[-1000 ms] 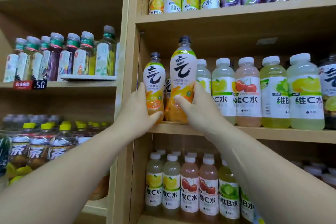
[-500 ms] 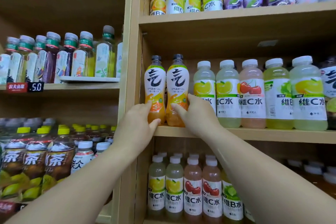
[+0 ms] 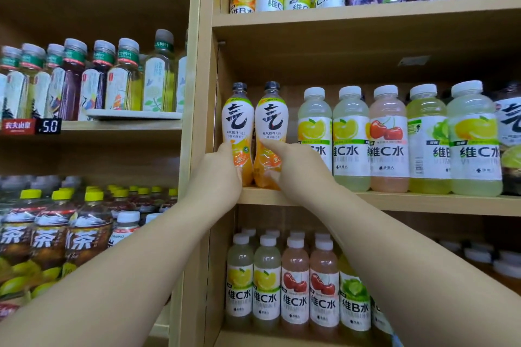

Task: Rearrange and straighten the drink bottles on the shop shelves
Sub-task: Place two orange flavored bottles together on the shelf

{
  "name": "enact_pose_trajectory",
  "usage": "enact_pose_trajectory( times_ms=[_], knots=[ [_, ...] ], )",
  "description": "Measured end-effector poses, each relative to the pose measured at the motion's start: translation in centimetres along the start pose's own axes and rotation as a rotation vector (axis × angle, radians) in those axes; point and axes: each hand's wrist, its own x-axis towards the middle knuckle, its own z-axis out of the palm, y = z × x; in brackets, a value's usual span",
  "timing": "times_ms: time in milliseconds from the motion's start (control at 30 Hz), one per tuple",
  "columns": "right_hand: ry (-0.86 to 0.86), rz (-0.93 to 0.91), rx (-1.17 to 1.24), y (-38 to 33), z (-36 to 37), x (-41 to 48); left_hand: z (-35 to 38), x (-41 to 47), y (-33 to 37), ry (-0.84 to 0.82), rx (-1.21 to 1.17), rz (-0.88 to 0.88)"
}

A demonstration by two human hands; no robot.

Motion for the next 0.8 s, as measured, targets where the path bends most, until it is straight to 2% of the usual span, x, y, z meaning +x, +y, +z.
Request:
enact_pose_trajectory(
  times_ms=[267,433,500,567,700,800],
  knots=[
    [-0.111,0.099,0.016,-0.4,1.3,1.6,0.2,0.8,0.9,-0.213,0.068,-0.049],
    [-0.253,0.117,0.017,-0.5,0.7,1.6,0.3,0.7,0.9,-0.212,0.078,-0.047],
    [-0.247,0.088,0.014,-0.5,0.5,0.8,0.5,0.4,0.8,-0.173,0.052,-0.036],
    [-0.137,0.061,0.053,-0.3,0.1,-0.2,0.6,-0.1,0.8,-0.116,-0.006,-0.033],
    [0.217,0.067,0.213,1.7,-1.7,-2.6,0.8,-1.1,1.1,0.061,-0.164,0.067],
    [0.376,0.115,0.205,4.8,-3.6,-4.0,1.1,-1.4,2.5,0.080,-0.225,0.145]
  ],
)
